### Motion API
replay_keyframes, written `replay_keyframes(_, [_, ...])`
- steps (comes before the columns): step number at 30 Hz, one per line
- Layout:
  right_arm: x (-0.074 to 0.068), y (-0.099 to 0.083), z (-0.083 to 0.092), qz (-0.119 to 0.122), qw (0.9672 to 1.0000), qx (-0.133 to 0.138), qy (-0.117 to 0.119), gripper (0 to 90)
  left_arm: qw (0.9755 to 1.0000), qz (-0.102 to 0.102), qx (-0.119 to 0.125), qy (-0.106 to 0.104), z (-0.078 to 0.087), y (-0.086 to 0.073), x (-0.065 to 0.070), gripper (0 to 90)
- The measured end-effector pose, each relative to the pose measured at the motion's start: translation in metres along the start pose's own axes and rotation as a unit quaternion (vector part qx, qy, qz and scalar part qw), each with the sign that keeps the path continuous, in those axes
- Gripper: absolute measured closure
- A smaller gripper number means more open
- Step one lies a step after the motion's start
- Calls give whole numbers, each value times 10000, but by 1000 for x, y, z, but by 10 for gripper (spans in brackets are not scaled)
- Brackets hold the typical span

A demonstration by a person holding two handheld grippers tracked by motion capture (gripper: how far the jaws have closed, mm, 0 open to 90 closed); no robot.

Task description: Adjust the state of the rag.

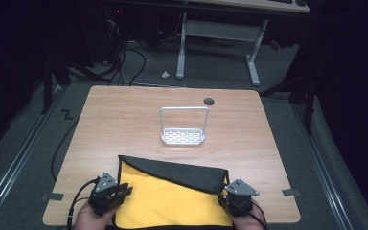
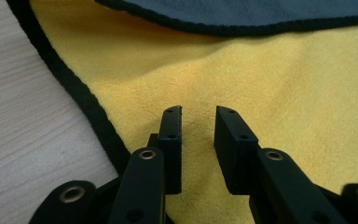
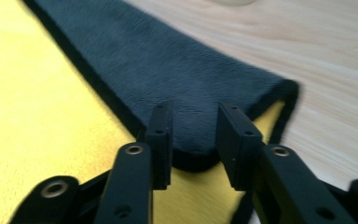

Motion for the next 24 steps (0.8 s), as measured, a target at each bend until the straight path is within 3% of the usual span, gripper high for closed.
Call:
replay_keyframes(2, [-2,-4,-9,48,9997,-246,52,640,10000,-3,-20,-31,0,0,0,723])
replay_keyframes(4, [-2,-6,-13,-32,9995,-308,101,742,10000,-69,-9,-6,0,0,0,723])
replay_keyframes(5, [-2,-6,-14,-7,9994,-336,68,817,10000,-93,-8,-1,0,0,0,723])
replay_keyframes(7, [-2,-5,-14,138,9994,-322,-18,876,9999,-116,-3,1,0,0,0,725])
replay_keyframes(11, [0,5,-11,190,9996,-158,-113,884,10000,-60,-8,-26,0,0,-1,725])
replay_keyframes(15, [13,23,-15,137,9996,11,-242,881,10000,-37,-65,-4,0,2,-3,745])
replay_keyframes(18, [26,31,-27,-20,9995,15,-314,880,9996,-6,92,275,-2,12,-17,864])
replay_keyframes(19, [29,32,-31,-66,9994,13,-337,879,9993,79,101,350,-5,15,-24,884])
replay_keyframes(21, [33,34,-37,-110,9994,-5,-340,878,9991,327,93,252,-13,22,-32,890])
replay_keyframes(24, [37,35,-44,-98,9993,-37,-362,873,9992,302,86,232,-31,34,-36,893])
Point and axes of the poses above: each handheld gripper's, and its own axes: z roughly backward along the jaws, y roughly out of its top, x roughly to its right, the point moved 8 cm from there along -z, roughly forward along the jaws, and after that the axes turned 6 degrees about x, right-handed, at the moved point
